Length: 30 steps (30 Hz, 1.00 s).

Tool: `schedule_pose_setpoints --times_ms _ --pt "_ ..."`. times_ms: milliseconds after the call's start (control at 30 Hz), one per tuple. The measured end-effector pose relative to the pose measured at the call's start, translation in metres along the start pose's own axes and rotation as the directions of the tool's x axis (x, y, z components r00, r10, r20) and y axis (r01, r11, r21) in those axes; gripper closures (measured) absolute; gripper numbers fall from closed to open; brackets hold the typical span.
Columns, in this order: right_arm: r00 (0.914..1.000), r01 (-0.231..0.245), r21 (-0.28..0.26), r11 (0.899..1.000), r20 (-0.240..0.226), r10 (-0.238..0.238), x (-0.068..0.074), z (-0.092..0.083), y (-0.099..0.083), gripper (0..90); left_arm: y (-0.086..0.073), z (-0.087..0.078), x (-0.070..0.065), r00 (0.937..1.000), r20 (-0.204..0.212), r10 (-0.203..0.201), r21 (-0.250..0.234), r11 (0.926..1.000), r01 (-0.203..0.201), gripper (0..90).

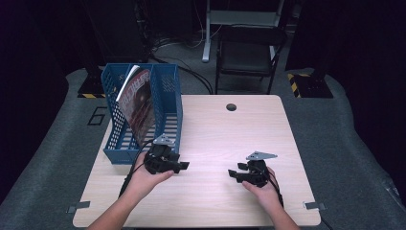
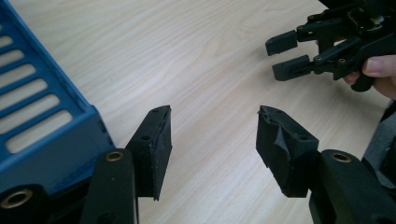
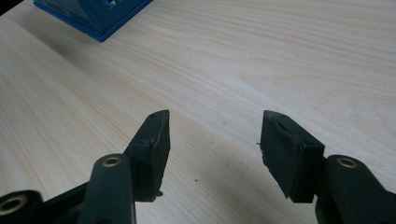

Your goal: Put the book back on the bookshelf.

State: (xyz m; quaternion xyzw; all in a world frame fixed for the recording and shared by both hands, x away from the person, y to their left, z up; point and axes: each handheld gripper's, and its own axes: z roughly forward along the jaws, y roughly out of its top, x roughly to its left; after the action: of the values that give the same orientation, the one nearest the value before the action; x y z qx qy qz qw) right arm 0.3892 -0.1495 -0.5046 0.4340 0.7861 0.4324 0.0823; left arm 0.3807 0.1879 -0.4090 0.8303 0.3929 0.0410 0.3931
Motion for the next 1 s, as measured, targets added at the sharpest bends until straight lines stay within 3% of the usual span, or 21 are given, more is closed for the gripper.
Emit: schedule_pose_setpoints --times_ms 233,367,500,533,567,700,867,1000 --pt "1.0 0.003 -0.008 1.0 0.003 -0.003 0.0 0.0 0.0 42.6 -0.012 0.013 0.003 0.9997 0.016 0.016 0.015 0.9998 -0.016 45.6" --pt "1.0 -0.003 -0.004 1.0 0.002 0.003 -0.001 0.0 -0.001 42.5 -0.022 0.022 0.001 0.9991 0.042 0.001 0.009 1.0 -0.002 44.8" --pt "1.0 -0.003 0.002 1.0 -0.002 0.003 0.0 0.001 0.0 42.6 -0.031 0.031 0.0 0.9992 0.035 0.017 0.023 0.9996 -0.018 44.6" --pt "1.0 0.001 0.001 1.0 -0.002 -0.001 0.0 0.001 0.0 42.6 -0.034 0.034 0.001 0.9988 0.033 0.037 0.04 0.9985 -0.038 44.6" --pt "1.0 0.001 0.001 1.0 -0.002 -0.001 0.0 0.0 0.0 42.6 -0.036 0.037 0.001 0.9992 0.029 0.027 0.044 0.9987 -0.028 44.5" --pt "1.0 -0.001 -0.008 1.0 0.002 0.001 0.0 0.0 0.0 42.6 -0.044 0.047 0.003 0.9972 -0.009 0.074 0.066 0.9951 -0.073 44.1" --pt "1.0 0.002 -0.003 1.0 -0.005 -0.002 -0.001 -0.001 0.0 42.6 -0.052 0.057 0.004 0.9971 0.002 0.076 0.09 0.9931 -0.075 42.1" --pt "1.0 0.0 -0.003 1.0 -0.005 0.0 0.0 -0.001 0.0 42.6 -0.056 0.064 0.003 0.9947 0.001 0.103 0.104 0.9893 -0.102 40.9"
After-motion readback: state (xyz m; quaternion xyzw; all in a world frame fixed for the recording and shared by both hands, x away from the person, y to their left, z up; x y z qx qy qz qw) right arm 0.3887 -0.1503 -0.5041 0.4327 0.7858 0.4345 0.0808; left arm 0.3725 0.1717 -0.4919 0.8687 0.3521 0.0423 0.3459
